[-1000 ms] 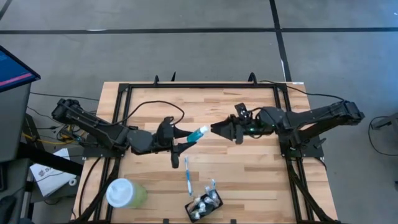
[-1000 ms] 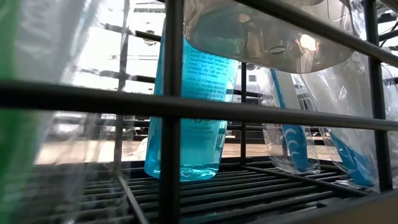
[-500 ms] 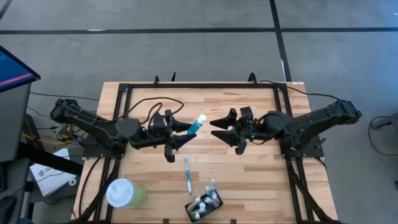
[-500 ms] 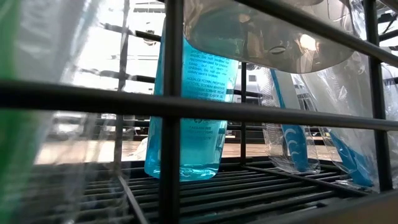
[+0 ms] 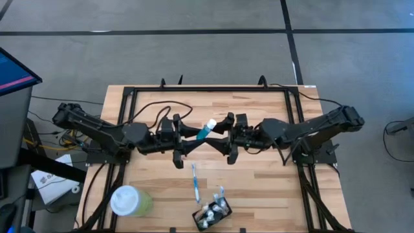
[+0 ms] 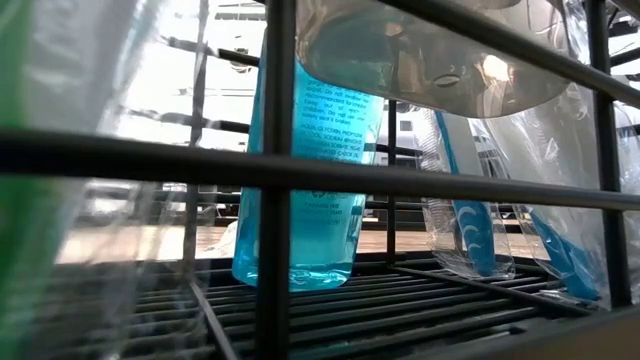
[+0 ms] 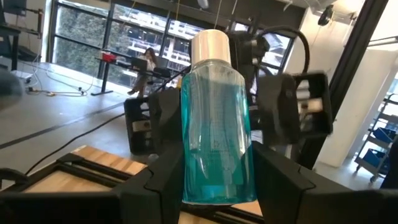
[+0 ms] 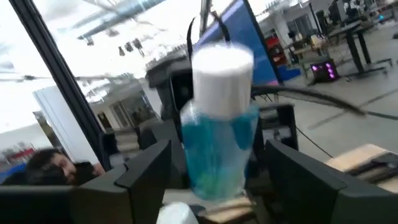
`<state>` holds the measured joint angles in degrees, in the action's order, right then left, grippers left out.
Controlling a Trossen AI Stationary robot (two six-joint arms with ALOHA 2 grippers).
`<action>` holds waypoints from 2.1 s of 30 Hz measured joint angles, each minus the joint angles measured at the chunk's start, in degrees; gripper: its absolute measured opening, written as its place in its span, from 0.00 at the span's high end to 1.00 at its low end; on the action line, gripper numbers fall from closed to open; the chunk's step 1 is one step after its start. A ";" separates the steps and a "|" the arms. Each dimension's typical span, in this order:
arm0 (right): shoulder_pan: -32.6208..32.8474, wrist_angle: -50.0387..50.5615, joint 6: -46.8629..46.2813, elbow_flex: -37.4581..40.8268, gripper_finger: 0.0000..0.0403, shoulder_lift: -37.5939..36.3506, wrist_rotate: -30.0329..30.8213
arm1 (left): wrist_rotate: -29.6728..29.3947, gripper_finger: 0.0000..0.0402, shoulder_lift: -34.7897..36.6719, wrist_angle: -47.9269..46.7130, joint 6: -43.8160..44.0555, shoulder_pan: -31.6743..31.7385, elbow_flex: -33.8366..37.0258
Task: Pick & Place toothbrushing station
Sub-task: Put the blue mouthwash into the black wire organizer
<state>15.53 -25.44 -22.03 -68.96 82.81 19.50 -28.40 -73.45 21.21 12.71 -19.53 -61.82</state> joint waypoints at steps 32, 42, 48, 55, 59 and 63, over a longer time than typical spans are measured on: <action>-0.61 2.60 1.23 -2.17 0.30 0.02 0.07 | 2.38 0.62 0.02 -0.15 3.19 1.84 0.00; -0.61 2.63 1.04 -2.17 0.52 0.02 0.07 | 2.91 0.62 0.02 -0.15 3.26 1.84 0.00; -0.61 2.65 0.82 -2.17 0.67 0.02 0.14 | 2.81 0.62 0.07 -0.14 3.15 1.84 0.00; -1.07 3.71 -1.80 -2.17 0.67 -0.05 0.06 | 2.78 0.60 0.07 -0.48 3.53 1.84 0.00; -1.07 5.34 -3.31 -2.17 0.67 -0.09 0.05 | 2.96 0.58 0.07 -2.59 5.18 1.84 0.00; -1.05 6.33 -3.53 -2.10 0.68 -0.03 0.01 | 3.31 0.57 0.13 -5.22 6.71 1.84 -0.02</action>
<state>14.48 -19.10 -25.56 -71.06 82.78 19.51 -25.09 -73.32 15.99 19.42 -17.69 -61.84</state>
